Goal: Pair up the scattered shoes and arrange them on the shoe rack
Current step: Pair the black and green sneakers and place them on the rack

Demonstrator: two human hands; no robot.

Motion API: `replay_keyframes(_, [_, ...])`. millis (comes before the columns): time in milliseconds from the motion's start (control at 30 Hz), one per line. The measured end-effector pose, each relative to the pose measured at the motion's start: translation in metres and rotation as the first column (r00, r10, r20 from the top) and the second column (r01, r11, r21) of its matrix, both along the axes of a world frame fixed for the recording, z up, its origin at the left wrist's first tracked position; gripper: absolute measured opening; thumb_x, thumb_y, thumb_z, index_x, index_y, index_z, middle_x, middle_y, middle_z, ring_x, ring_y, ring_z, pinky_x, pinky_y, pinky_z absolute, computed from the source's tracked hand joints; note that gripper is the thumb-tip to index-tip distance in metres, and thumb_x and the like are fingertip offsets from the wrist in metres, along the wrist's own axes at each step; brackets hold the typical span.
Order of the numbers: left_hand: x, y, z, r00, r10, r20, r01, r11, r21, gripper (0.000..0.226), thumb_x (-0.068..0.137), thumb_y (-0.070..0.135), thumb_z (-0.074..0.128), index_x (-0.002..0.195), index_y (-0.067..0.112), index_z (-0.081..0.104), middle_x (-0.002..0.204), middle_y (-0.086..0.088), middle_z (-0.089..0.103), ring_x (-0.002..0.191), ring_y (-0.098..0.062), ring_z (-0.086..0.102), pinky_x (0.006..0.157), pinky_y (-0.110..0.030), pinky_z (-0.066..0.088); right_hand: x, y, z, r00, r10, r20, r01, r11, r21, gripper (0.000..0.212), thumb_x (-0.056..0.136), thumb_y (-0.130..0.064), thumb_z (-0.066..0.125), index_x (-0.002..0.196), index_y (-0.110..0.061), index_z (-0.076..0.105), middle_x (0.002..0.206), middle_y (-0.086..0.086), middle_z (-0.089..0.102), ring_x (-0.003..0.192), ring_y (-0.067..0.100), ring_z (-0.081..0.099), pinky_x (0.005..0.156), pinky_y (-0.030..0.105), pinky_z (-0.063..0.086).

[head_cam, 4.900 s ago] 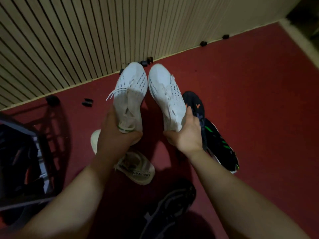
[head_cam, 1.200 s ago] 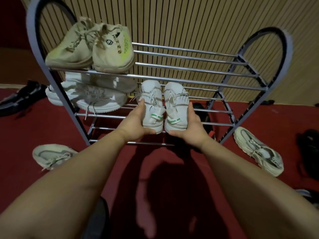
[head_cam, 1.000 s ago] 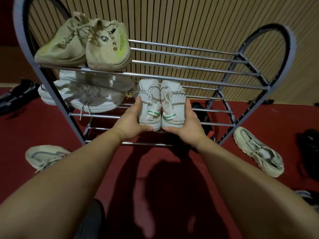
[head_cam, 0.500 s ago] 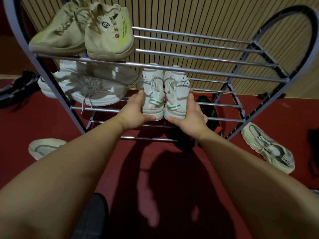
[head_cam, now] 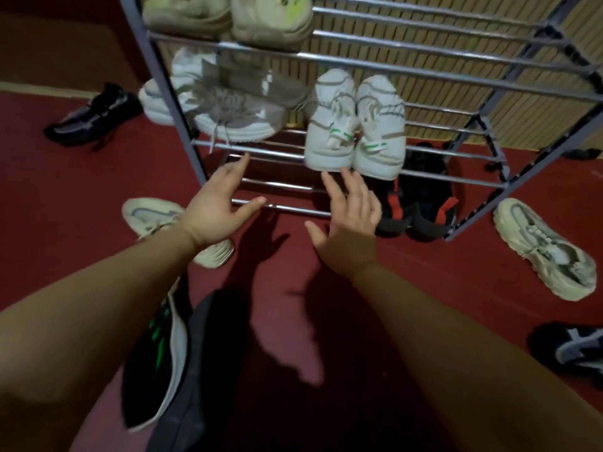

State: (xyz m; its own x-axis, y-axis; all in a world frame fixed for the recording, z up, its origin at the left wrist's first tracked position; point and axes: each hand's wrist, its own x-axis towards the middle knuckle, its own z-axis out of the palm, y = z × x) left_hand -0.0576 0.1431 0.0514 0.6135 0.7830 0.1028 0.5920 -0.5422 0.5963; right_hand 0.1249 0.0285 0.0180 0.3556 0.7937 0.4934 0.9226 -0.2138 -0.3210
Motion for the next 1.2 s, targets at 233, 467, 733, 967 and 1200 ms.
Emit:
replay_keyframes(233, [-0.087, -0.074, -0.078, 0.856, 0.139, -0.498, -0.303, 0.916, -0.264, 0.088, 0.085, 0.06, 0.05, 0.152, 0.014, 0.015, 0.15, -0.02, 0.031, 0.139, -0.034, 0.03, 0.114, -0.034, 0.023, -0.054, -0.014, -0.039, 0.984, 0.17, -0.051, -0.177, 0.961, -0.213, 0.081, 0.059, -0.044, 0.066, 0.135, -0.02, 0.048, 0.134, 0.019, 0.052, 0.125, 0.038, 0.049, 0.099, 0.053, 0.037])
replay_keyframes(467, [-0.066, -0.102, -0.1, 0.591, -0.017, -0.807, -0.178, 0.973, -0.15, 0.097, 0.077, 0.08, 0.032, 0.151, 0.03, -0.006, 0.154, -0.013, 0.024, 0.141, -0.034, 0.026, 0.118, -0.047, 0.004, -0.061, -0.026, -0.054, 0.976, 0.168, -0.141, -0.207, 0.92, -0.332, 0.086, 0.062, -0.04, 0.07, 0.14, -0.023, 0.037, 0.135, 0.019, 0.05, 0.13, 0.036, 0.042, 0.103, 0.05, 0.031])
replay_keyframes(733, [-0.082, -0.061, -0.089, 0.511, 0.499, -0.699, -0.653, 0.755, 0.062, 0.107, 0.079, 0.065, 0.055, 0.149, 0.029, -0.017, 0.159, -0.017, -0.006, 0.145, -0.042, -0.007, 0.116, -0.057, -0.003, -0.055, -0.038, -0.055, 0.966, 0.178, -0.19, -0.234, 0.911, -0.34, 0.077, 0.071, -0.045, 0.052, 0.138, -0.029, 0.017, 0.141, 0.019, 0.042, 0.134, 0.038, 0.036, 0.106, 0.053, 0.026])
replay_keyframes(967, [-0.127, -0.067, -0.106, 0.558, 0.567, -0.606, -0.826, 0.311, -0.47, 0.136, 0.062, 0.048, 0.082, 0.147, 0.032, -0.023, 0.149, -0.027, 0.023, 0.134, -0.043, 0.034, 0.111, -0.049, 0.032, -0.077, -0.028, -0.048, 0.941, 0.247, -0.23, -0.319, 0.874, -0.366, 0.085, 0.077, -0.037, 0.068, 0.149, -0.026, 0.025, 0.15, 0.011, 0.031, 0.142, 0.027, 0.023, 0.113, 0.043, 0.014])
replay_keyframes(1200, [-0.122, -0.072, -0.095, 0.628, 0.523, -0.576, -0.776, 0.476, -0.414, 0.122, 0.066, 0.049, 0.074, 0.149, 0.032, -0.013, 0.147, -0.019, 0.03, 0.131, -0.04, 0.038, 0.107, -0.049, 0.035, -0.091, -0.02, -0.043, 0.937, 0.246, -0.248, -0.314, 0.903, -0.292, 0.084, 0.065, -0.041, 0.062, 0.143, -0.017, 0.041, 0.135, 0.017, 0.049, 0.127, 0.036, 0.046, 0.103, 0.052, 0.031])
